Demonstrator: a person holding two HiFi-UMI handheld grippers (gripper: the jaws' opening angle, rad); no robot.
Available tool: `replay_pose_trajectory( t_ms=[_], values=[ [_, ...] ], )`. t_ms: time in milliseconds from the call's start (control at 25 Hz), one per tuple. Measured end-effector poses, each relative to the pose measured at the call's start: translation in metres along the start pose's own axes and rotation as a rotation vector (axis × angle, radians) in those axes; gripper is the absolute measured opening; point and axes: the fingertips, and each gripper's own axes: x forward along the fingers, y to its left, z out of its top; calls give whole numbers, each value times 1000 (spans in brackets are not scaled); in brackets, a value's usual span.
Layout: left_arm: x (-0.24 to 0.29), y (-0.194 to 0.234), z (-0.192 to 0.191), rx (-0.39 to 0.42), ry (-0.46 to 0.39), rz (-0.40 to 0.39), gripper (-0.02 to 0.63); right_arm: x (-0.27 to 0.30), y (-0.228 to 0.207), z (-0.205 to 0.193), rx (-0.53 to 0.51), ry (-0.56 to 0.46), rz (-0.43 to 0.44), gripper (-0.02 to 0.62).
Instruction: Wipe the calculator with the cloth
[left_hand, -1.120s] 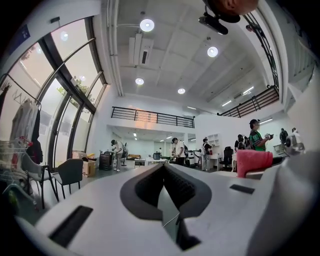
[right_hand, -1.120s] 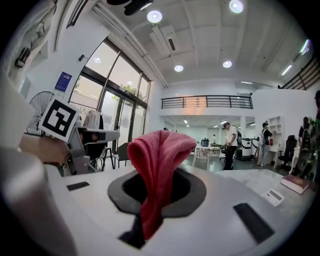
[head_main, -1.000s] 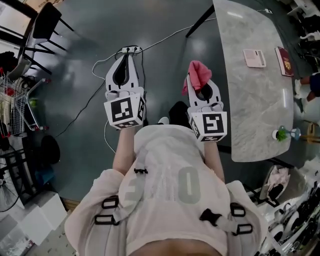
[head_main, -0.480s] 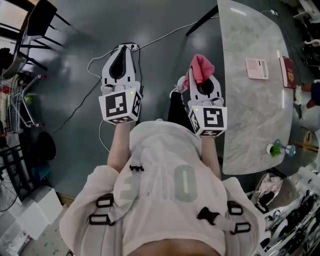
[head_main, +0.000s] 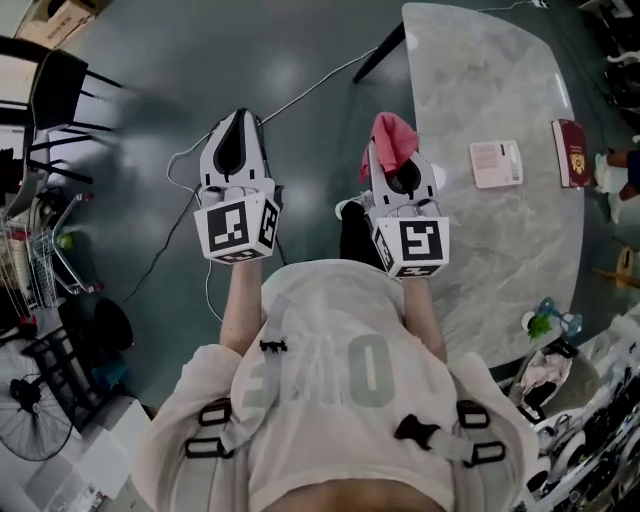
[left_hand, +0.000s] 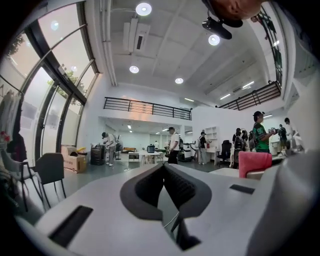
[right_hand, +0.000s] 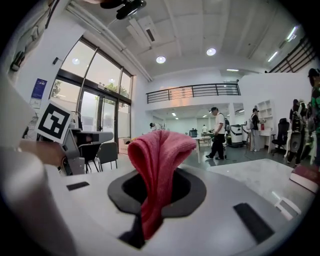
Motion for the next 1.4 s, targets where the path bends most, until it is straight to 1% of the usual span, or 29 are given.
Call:
replay_pose_trajectory(
  t_ms=[120,320,440,640,720,840,1000,1120,1200,1280,1400],
  values=[
    [71,-52,1,6,5,-100,20,13,-69,9,24,-10,-86,55],
    [178,-170,-2,25,17,-352,20,10,-191,4,81,-4,-289,55],
    [213,-236,1,3,25,-482,20,-5,-250,-4,112,1,-399,55],
    [240,-334,4,27,32,-701,20,-54,-318,-10,156,-22,-610,54],
    [241,-371,6,30,27,-803,20,-81,-334,-15,176,-27,-714,54],
    [235,-431,12,14,0,-987,20,-128,-352,-25,201,-25,-891,55],
    [222,-493,19,-1,-20,-1137,20,-181,-365,-28,206,-34,-1056,55],
    [208,-535,27,-8,-37,-1280,21,-218,-366,-26,212,-38,-1212,55],
    [197,-555,33,-15,-51,-1374,21,-238,-361,-25,219,-36,-1313,55],
    [192,-569,40,-34,-64,-1442,21,-252,-356,-20,217,-36,-1404,55],
    [193,-582,47,-62,-64,-1499,21,-263,-348,-15,214,-30,-1494,55]
  ],
)
